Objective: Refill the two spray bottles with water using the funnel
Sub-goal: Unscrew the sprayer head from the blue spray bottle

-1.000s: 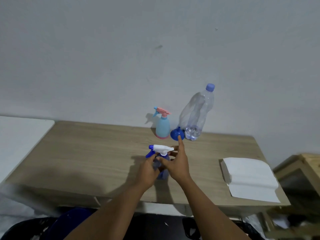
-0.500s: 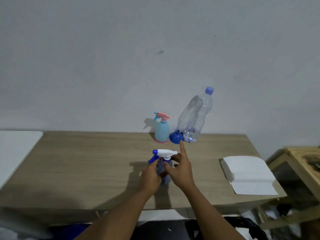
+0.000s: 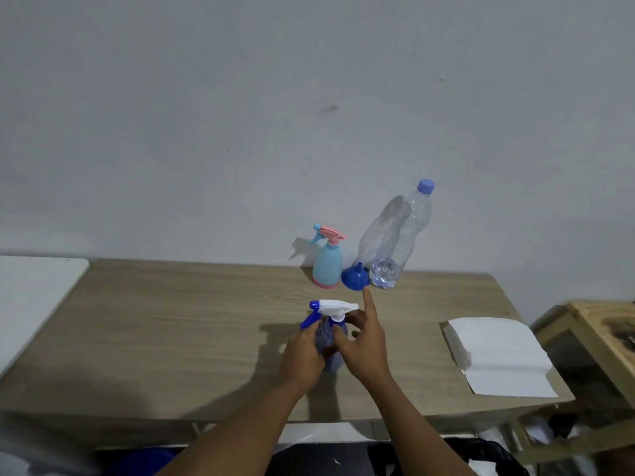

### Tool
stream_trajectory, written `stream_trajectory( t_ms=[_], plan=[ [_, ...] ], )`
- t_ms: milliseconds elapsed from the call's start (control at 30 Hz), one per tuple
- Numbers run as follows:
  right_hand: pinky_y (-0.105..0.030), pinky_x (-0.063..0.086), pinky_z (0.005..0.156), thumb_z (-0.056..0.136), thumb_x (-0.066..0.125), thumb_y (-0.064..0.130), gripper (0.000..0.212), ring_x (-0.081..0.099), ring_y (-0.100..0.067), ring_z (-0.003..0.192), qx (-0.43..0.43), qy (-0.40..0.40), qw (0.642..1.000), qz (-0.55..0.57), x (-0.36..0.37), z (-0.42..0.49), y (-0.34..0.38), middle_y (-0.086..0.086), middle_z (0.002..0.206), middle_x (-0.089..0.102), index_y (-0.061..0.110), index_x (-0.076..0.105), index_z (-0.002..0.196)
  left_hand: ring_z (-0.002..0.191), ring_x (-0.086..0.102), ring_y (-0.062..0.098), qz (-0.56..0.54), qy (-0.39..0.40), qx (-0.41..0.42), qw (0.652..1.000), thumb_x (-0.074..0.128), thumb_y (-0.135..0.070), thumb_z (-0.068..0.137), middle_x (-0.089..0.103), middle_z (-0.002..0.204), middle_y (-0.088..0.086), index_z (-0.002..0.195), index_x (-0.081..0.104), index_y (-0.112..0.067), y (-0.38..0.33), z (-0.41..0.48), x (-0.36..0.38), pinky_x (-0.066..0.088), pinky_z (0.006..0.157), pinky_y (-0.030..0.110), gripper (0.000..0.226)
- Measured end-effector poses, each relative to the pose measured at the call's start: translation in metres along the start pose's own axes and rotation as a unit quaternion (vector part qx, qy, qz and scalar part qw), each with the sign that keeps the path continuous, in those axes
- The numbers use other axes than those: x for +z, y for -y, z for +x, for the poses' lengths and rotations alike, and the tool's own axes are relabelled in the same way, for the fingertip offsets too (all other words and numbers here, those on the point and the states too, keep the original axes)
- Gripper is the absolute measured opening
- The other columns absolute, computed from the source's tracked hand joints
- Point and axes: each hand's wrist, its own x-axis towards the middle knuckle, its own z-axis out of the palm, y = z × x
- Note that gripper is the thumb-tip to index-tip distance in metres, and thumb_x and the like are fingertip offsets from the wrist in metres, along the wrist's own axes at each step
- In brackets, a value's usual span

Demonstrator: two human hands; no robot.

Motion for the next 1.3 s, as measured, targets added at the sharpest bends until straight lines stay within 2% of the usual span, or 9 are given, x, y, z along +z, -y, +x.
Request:
stream_trajectory(
  t_ms=[133, 267, 333, 433, 600, 767, 867, 1033, 1300],
  plan=[
    [-0.01, 0.051, 0.083, 0.075, 0.086, 0.022, 0.105, 0.06, 0.014, 0.103, 0.007, -0.008, 1.0, -0.001, 0.002, 0.0, 0.002, 0.029, 0.103, 0.064, 0.039, 0.018, 0.153, 0.109, 0.062, 0.012, 0.006, 0.002, -0.008, 1.0, 0.064, -0.009, 0.091, 0.066, 0.118, -0.004, 0.125, 0.059, -0.02, 0.0, 0.0, -0.001, 0.052, 0.095, 0.033, 0.037],
    [-0.012, 0.051, 0.086, 0.081, 0.081, 0.017, 0.09, 0.059, 0.017, 0.101, 0.005, -0.016, 1.0, 0.006, 0.001, 0.001, 0.005, 0.027, 0.099, 0.065, 0.035, 0.027, 0.151, 0.11, 0.063, 0.014, 0.012, -0.004, 0.0, 1.0, 0.063, -0.006, 0.09, 0.067, 0.116, -0.005, 0.123, 0.06, -0.02, 0.002, 0.0, -0.001, 0.052, 0.093, 0.03, 0.036],
    [-0.007, 0.049, 0.084, 0.082, 0.08, 0.015, 0.082, 0.061, 0.012, 0.103, -0.007, -0.027, 0.999, 0.017, -0.002, 0.002, 0.009, 0.025, 0.1, 0.067, 0.035, 0.033, 0.147, 0.111, 0.061, 0.009, 0.014, 0.002, 0.005, 1.0, 0.064, -0.008, 0.089, 0.062, 0.116, -0.013, 0.128, 0.056, -0.024, 0.0, -0.001, -0.001, 0.048, 0.089, 0.019, 0.042],
    [-0.019, 0.054, 0.088, 0.081, 0.08, 0.011, 0.067, 0.066, 0.001, 0.104, -0.037, -0.066, 0.996, 0.04, -0.013, 0.011, 0.028, 0.017, 0.109, 0.069, 0.026, 0.045, 0.137, 0.108, 0.06, 0.004, -0.02, 0.004, 0.007, 1.0, 0.068, -0.011, 0.084, 0.061, 0.113, -0.021, 0.126, 0.055, -0.037, -0.001, -0.001, -0.003, 0.041, 0.08, 0.003, 0.051],
    [-0.019, 0.056, 0.081, 0.084, 0.078, 0.012, 0.051, 0.07, -0.006, 0.094, -0.077, -0.161, 0.979, 0.095, -0.05, 0.044, 0.077, 0.0, 0.105, 0.072, 0.023, 0.049, 0.124, 0.103, 0.066, 0.015, -0.017, -0.023, 0.021, 0.999, 0.064, -0.025, 0.068, 0.07, 0.11, -0.01, 0.125, 0.06, -0.032, 0.007, 0.002, 0.0, 0.052, 0.088, 0.031, 0.057],
    [-0.01, 0.051, 0.069, 0.087, 0.076, 0.02, 0.049, 0.068, -0.004, 0.083, -0.041, -0.203, 0.976, 0.064, -0.093, 0.085, 0.079, 0.005, 0.099, 0.07, 0.022, 0.048, 0.127, 0.104, 0.066, 0.011, -0.03, -0.031, 0.025, 0.999, 0.083, -0.03, 0.07, 0.07, 0.113, -0.013, 0.126, 0.06, -0.031, 0.011, 0.003, 0.002, 0.052, 0.092, 0.033, 0.06],
    [-0.014, 0.047, 0.063, 0.086, 0.075, 0.021, 0.048, 0.064, -0.006, 0.075, 0.038, -0.167, 0.985, -0.005, -0.1, 0.099, 0.042, -0.002, 0.097, 0.069, 0.017, 0.051, 0.127, 0.106, 0.065, 0.009, -0.038, -0.03, 0.03, 0.998, 0.083, -0.033, 0.072, 0.069, 0.116, -0.017, 0.126, 0.058, -0.036, 0.014, 0.004, 0.002, 0.053, 0.094, 0.035, 0.06],
    [-0.03, 0.047, 0.078, 0.082, 0.075, 0.014, 0.051, 0.065, -0.025, 0.092, 0.18, -0.036, 0.978, -0.101, -0.076, 0.086, -0.041, -0.01, 0.096, 0.069, 0.008, 0.055, 0.129, 0.11, 0.064, 0.007, -0.06, -0.023, 0.027, 0.998, 0.076, -0.044, 0.067, 0.068, 0.117, -0.019, 0.125, 0.056, -0.043, 0.017, 0.006, 0.005, 0.053, 0.096, 0.042, 0.062],
    [-0.031, 0.043, 0.098, 0.083, 0.075, 0.013, 0.058, 0.061, -0.032, 0.118, 0.217, 0.048, 0.966, -0.13, -0.043, 0.069, -0.085, -0.017, 0.126, 0.065, 0.005, 0.054, 0.136, 0.113, 0.062, 0.006, -0.093, -0.028, 0.012, 0.995, 0.082, -0.025, 0.07, 0.067, 0.118, -0.016, 0.124, 0.06, -0.034, 0.017, 0.007, 0.007, 0.053, 0.097, 0.044, 0.059]
  ],
)
